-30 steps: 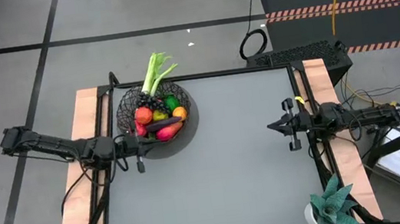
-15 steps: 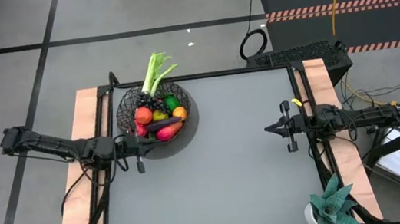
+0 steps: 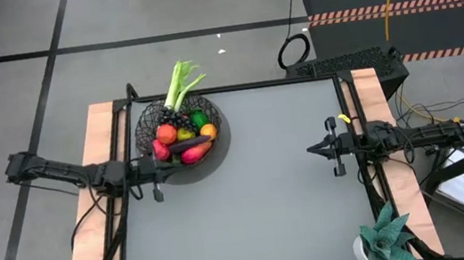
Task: Build produce basket
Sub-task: Return to Home Position
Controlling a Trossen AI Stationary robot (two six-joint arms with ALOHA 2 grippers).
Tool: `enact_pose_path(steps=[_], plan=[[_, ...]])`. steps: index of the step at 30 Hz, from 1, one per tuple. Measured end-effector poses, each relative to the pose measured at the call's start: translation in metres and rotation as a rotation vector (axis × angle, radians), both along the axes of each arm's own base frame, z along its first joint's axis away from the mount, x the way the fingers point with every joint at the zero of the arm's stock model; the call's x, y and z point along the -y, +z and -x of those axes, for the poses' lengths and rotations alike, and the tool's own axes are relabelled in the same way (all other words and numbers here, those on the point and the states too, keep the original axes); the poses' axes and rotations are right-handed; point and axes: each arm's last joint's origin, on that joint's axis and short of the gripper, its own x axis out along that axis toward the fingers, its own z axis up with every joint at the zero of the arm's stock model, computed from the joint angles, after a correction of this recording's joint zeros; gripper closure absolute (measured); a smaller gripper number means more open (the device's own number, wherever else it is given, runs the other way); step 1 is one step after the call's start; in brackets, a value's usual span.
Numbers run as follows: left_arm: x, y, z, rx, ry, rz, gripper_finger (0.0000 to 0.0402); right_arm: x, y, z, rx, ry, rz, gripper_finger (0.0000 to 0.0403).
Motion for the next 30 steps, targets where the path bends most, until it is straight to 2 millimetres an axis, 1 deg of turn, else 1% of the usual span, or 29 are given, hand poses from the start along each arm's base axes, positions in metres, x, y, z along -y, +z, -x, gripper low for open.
enact_pose_path(steps=[2,6,10,17,20,24,30], plan=[[-0.001,-0.003,0.004,0.002,-0.003,0.002,0.0393,0.0,0.0,0.0,0.0,0.0,0.0,0.0403],[0.0,0.001,0.008,0.04,-0.068,-0.037,0.0399,0.0,0.0,0.0,0.001,0.0,0.0,0.0403],[0.001,0.006,0.012,0.094,-0.112,-0.099,0.0393,0.0,0.0,0.0,0.001,0.0,0.0,0.0403],[-0.003,0.013,0.019,0.178,-0.094,-0.127,0.0398,0.0,0.0,0.0,0.002,0.0,0.0,0.0403],[-0.005,0.014,0.02,0.191,-0.103,-0.129,0.0393,0.0,0.0,0.0,0.002,0.0,0.0,0.0403],[-0.007,0.016,0.023,0.216,-0.089,-0.132,0.0399,0.0,0.0,0.0,0.002,0.0,0.0,0.0403],[-0.009,0.018,0.024,0.242,-0.075,-0.151,0.0396,0.0,0.0,0.0,0.002,-0.001,0.0,0.0403]])
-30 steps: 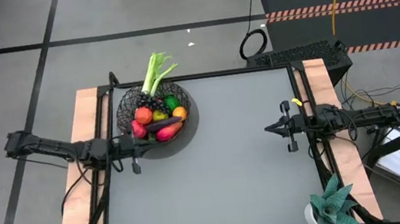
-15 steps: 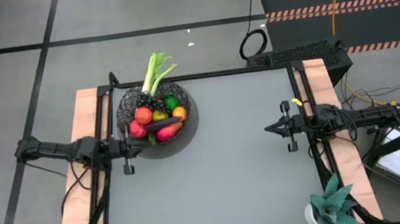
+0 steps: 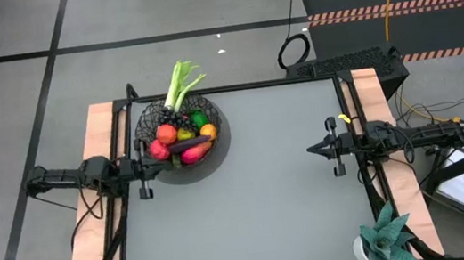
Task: Build produce basket
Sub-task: Return to Home Position
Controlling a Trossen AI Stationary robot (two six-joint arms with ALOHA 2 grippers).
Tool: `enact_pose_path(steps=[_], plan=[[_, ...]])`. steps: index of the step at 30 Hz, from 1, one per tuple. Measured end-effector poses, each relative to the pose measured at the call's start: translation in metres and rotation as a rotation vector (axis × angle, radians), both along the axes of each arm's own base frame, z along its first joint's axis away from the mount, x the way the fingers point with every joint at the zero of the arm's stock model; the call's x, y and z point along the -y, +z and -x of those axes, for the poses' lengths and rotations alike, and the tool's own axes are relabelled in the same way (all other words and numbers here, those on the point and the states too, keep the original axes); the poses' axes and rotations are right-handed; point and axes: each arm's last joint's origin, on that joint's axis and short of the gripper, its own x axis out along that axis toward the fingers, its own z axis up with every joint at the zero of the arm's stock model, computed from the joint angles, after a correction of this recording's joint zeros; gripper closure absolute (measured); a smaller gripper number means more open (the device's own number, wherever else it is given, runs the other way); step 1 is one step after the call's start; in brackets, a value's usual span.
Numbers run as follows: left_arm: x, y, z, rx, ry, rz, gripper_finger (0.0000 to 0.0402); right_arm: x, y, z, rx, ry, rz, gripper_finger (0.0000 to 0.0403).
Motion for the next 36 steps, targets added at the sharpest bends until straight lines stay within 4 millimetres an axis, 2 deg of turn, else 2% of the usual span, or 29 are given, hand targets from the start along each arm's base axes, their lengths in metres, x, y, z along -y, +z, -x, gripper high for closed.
enact_pose_path(steps=[18,22,30,36], plan=[[-0.005,-0.014,-0.002,-0.147,0.027,0.01,0.0392,0.0,0.0,0.0,0.0,0.0,0.0,0.0403],[-0.005,-0.014,-0.002,-0.152,0.026,0.015,0.0399,0.0,0.0,0.0,0.0,0.001,0.0,0.0403],[-0.005,-0.015,-0.002,-0.155,0.027,0.007,0.0375,0.0,0.0,0.0,0.0,0.0,0.0,0.0403],[-0.005,-0.014,-0.002,-0.146,0.027,0.012,0.038,0.0,0.0,0.0,0.0,0.0,0.0,0.0403]])
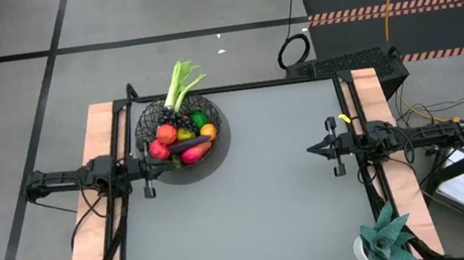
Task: Build produce basket
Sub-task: Return to Home Position
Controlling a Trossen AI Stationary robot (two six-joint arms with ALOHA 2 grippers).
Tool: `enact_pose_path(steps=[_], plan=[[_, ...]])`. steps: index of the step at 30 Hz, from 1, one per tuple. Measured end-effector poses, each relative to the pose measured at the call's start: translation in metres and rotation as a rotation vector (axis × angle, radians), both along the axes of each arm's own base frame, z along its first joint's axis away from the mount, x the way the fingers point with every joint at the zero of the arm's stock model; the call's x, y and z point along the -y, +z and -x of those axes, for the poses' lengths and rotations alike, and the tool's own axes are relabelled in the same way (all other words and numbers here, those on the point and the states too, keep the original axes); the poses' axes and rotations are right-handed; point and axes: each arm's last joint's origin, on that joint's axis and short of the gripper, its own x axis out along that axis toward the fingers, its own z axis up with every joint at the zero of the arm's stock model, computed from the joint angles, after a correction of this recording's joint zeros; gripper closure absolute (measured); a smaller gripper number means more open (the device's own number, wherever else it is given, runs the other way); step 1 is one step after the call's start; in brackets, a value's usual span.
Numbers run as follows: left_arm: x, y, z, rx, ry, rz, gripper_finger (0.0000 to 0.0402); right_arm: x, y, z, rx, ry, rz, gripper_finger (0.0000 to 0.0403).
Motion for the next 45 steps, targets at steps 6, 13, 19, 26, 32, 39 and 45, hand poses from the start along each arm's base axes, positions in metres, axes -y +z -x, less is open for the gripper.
enact_pose_path(steps=[6,13,19,26,32,39,45], plan=[[-0.0001,0.001,0.0,0.014,0.003,0.0,0.0396,0.0,0.0,0.0,0.0,0.0,0.0,0.0403],[-0.0001,0.0015,0.0,0.019,0.003,0.0,0.0385,0.0,0.0,0.0,0.0,0.0,0.0,0.0403],[-0.0001,0.0015,0.0,0.019,0.003,0.0,0.0366,0.0,0.0,0.0,0.0,0.0,0.0,0.0403],[-0.0001,0.0016,0.0,0.02,0.003,0.0,0.0366,0.0,0.0,0.0,0.0,0.0,0.0,0.0403],[-0.0001,0.0016,0.0,0.02,0.003,0.0,0.0366,0.0,0.0,0.0,0.0,0.0,0.0,0.0403],[-0.0001,0.0017,0.0,0.021,0.002,0.0,0.0366,0.0,0.0,0.0,0.0,0.0,0.0,0.0403],[-0.0001,0.0017,0.0,0.021,0.002,0.0,0.0366,0.0,0.0,0.0,0.0,0.0,0.0,0.0403]])
